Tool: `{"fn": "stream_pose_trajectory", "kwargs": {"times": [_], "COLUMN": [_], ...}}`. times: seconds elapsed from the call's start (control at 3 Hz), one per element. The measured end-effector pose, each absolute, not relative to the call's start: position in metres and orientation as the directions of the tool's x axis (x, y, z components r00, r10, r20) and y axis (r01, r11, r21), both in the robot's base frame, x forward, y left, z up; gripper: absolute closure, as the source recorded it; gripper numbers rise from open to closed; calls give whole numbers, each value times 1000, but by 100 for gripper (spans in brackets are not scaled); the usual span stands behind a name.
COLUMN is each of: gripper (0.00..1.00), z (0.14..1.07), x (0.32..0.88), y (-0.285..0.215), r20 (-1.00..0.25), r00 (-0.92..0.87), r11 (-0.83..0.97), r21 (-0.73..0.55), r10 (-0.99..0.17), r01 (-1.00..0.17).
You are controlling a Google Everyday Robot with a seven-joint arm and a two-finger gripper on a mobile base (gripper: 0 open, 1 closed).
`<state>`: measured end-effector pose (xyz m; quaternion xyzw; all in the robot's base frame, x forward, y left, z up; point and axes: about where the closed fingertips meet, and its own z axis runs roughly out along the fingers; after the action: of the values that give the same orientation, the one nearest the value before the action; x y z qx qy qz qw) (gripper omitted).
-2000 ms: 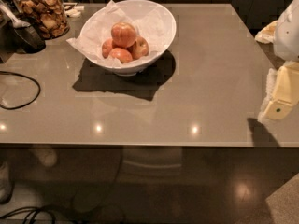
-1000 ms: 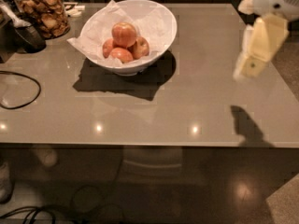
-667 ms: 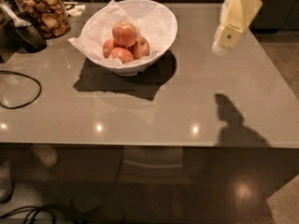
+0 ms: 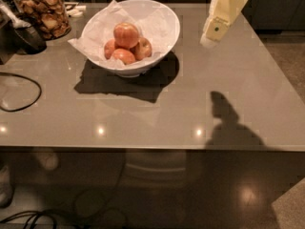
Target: Pick apple from white bowl
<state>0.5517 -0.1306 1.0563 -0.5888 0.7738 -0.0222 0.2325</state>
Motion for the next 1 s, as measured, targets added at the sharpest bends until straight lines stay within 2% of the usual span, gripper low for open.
{"fn": "stream_pose_trajectory", "kwargs": {"times": [1.0], "gripper": [0], "z": [1028], "x": [612], "y": [-76], "r20": [-475], "r00": [-229], "r11": [348], "r21": [-180], "r10": [-850], "r01": [-920]}}
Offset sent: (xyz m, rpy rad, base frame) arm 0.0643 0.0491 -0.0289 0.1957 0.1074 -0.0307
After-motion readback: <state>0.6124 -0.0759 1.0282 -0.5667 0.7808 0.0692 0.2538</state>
